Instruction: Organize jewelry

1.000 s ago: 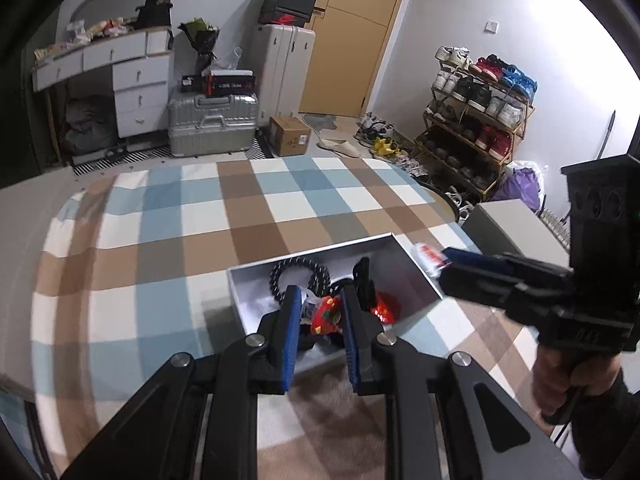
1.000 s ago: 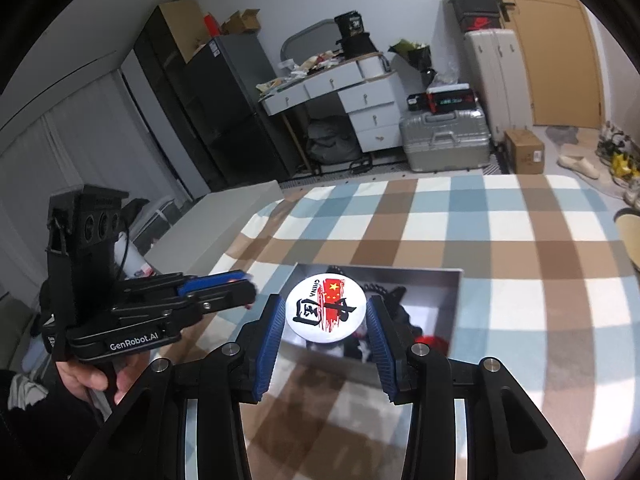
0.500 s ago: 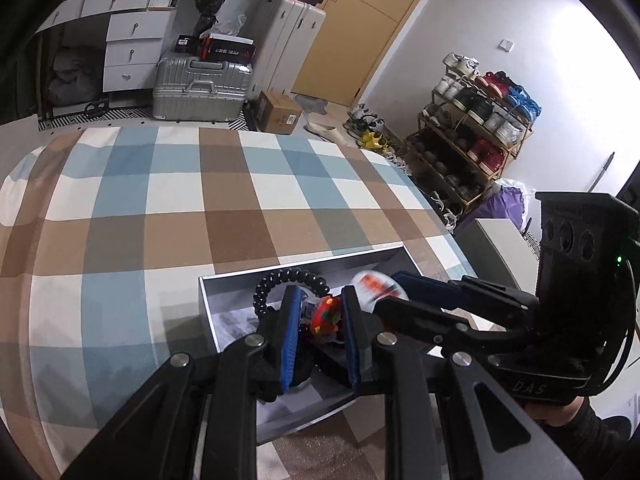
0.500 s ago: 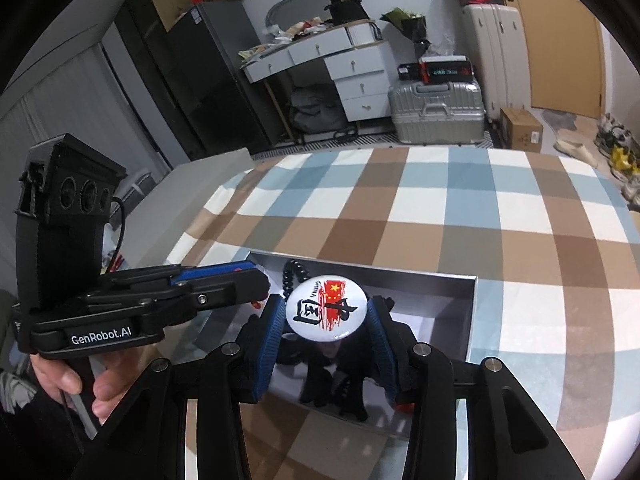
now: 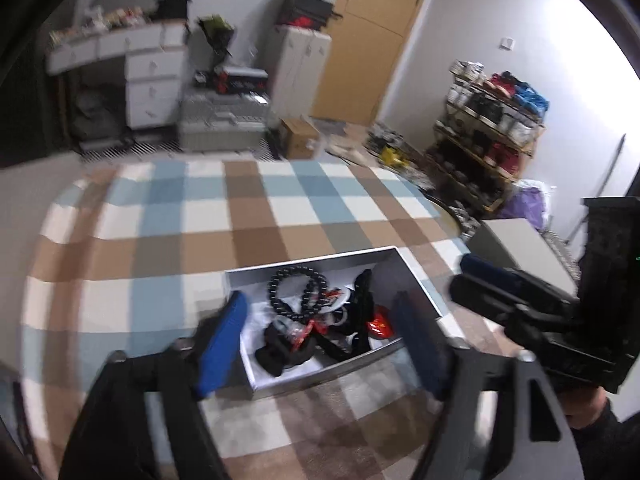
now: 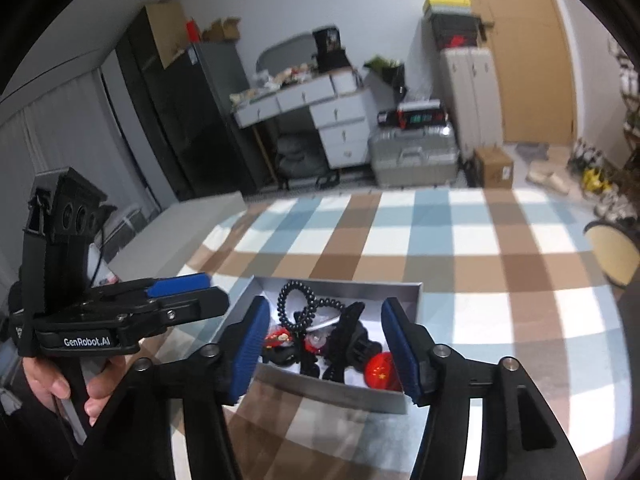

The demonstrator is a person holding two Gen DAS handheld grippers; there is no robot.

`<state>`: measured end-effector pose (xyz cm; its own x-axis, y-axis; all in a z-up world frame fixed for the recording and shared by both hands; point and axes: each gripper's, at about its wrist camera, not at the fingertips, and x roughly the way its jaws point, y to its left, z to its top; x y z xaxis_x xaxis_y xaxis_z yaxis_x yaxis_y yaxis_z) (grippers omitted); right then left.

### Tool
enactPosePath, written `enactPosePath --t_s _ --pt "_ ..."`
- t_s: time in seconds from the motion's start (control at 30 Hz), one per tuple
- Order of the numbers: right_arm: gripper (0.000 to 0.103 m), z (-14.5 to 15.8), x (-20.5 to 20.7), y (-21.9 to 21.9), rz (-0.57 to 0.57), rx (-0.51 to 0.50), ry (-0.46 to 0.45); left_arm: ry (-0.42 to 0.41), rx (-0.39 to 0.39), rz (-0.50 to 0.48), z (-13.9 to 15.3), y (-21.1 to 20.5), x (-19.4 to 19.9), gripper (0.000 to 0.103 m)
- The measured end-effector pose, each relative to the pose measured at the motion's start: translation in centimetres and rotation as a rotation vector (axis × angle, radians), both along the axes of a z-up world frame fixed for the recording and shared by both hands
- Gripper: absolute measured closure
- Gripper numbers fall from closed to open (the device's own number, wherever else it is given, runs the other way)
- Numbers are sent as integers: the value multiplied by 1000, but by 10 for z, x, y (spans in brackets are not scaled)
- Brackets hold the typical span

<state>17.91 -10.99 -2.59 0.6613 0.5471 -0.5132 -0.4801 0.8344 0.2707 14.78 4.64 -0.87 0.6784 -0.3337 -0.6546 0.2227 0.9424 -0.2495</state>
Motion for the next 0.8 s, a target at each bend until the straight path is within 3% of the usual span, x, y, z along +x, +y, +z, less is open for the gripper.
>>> enactPosePath --t_s 0.07,0.13,0.27,0.33,0.47,0.63,0.8 --pt "37 6 -13 -5 -16 6 -50 -63 -4 19 9 0 -12 22" --pt "25 12 -25 -8 -38 6 -98 -125 5 56 17 1 -25 21" --pt "12 19 -46 -13 -76 10 -199 -277 41 159 24 2 -46 1" --pt "2 20 -56 -14 -93 10 -250 -342 65 193 22 1 -53 1" --pt "0 14 -68 -13 -108 9 -311 -371 79 233 9 3 -57 1" --pt "0 -3 -72 -14 -120 30 -319 -373 138 288 -10 6 -58 1" --pt "0 -21 -76 -12 -124 -5 -312 -372 150 318 -27 8 -67 1"
